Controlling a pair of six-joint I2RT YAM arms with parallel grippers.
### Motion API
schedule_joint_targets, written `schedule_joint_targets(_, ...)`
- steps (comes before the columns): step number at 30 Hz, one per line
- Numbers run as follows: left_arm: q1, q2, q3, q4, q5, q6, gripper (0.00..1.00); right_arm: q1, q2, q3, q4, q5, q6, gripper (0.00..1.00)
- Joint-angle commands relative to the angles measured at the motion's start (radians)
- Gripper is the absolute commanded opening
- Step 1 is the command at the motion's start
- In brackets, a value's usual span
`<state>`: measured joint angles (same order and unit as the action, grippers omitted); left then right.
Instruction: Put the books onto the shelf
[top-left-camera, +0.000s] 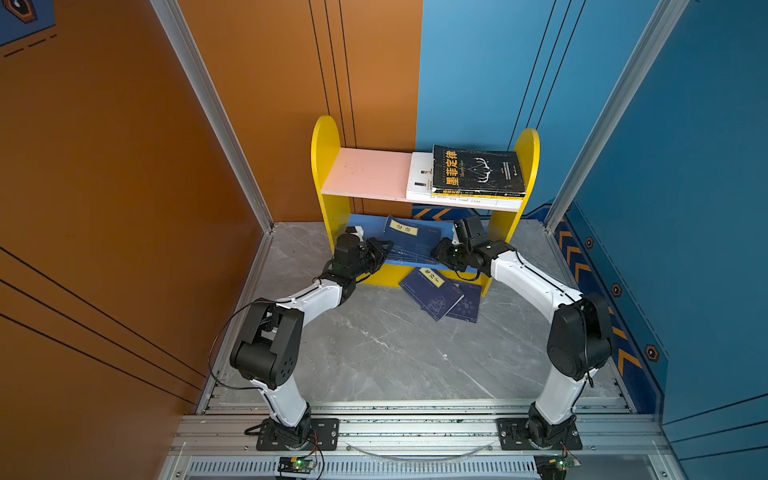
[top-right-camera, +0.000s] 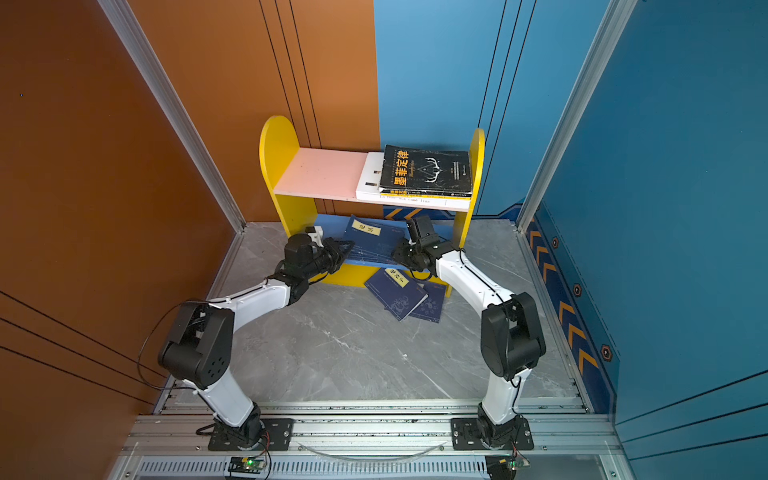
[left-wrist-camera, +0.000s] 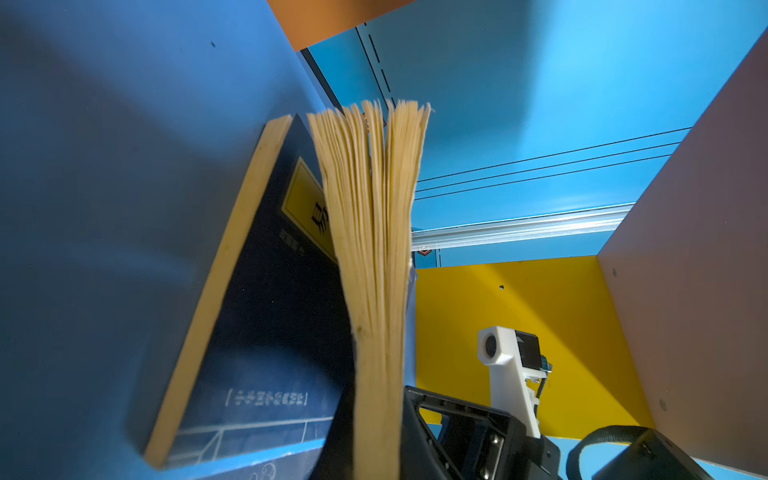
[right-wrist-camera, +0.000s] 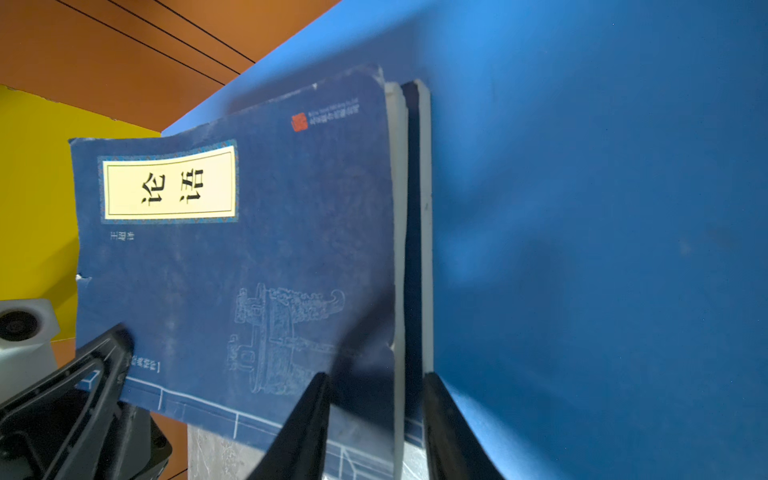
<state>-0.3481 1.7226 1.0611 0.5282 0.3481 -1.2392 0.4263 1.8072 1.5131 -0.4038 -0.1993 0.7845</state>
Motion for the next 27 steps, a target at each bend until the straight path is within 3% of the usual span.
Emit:
schedule_joint_targets(1,-0.014,-0.008,-0.011,0.047,-0.018,-0.005,0.0,0.012,0.02,0.037,-0.039,0.03,-0.024,0.38)
schedule_joint_targets(15,-0.014,0.018,0.004,0.047,-0.039,0.0,0.02,0.022,0.02,0.065,-0.102,0.096,-0.065,0.36)
schedule_joint_targets(27,-0.007,0.009,0.008,0.016,-0.08,-0.025,0.44,0.035,0.049,0.102,-0.123,0.108,-0.091,0.35)
